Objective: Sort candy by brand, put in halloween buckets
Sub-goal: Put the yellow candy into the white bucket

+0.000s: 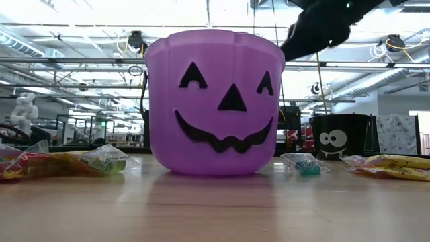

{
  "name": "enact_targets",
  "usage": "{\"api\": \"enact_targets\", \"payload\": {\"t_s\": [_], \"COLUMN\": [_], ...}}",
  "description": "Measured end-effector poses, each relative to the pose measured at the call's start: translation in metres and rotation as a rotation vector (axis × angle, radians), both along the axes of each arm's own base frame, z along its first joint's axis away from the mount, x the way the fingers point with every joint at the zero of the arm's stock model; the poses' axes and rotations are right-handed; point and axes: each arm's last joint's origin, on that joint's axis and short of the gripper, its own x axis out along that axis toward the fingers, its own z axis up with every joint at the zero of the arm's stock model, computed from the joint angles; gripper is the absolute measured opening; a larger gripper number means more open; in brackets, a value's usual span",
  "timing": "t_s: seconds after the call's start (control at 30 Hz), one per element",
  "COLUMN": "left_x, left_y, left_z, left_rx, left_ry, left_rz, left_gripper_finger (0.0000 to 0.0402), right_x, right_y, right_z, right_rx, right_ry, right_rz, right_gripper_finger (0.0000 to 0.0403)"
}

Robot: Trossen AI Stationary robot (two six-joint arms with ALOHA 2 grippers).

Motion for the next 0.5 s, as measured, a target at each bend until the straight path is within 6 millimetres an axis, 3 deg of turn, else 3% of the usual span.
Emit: {"api": "enact_targets", "payload": {"t_s": [0.27, 0.5], "left_x": [0.006, 0.01], "left_y": [0.012, 0.026], "left_z": [-0.004, -0.007], "left_rx": [0.126, 0.077], "left_ry": [0.077, 0.095], "left_rz": [0.11, 0.177], "left_gripper_finger": [0.0001, 0.0001], "right_x": [-0.002, 0.004], "right_y": [-0.012, -0.043], "right_z": [-0.001, 0.003], "right_rx": [-0.172, -0.193], "right_ry": [0.054, 0.03], "right_rz": [-0.1, -0.198], "right_gripper_finger": [0.0164, 0.0164]}}
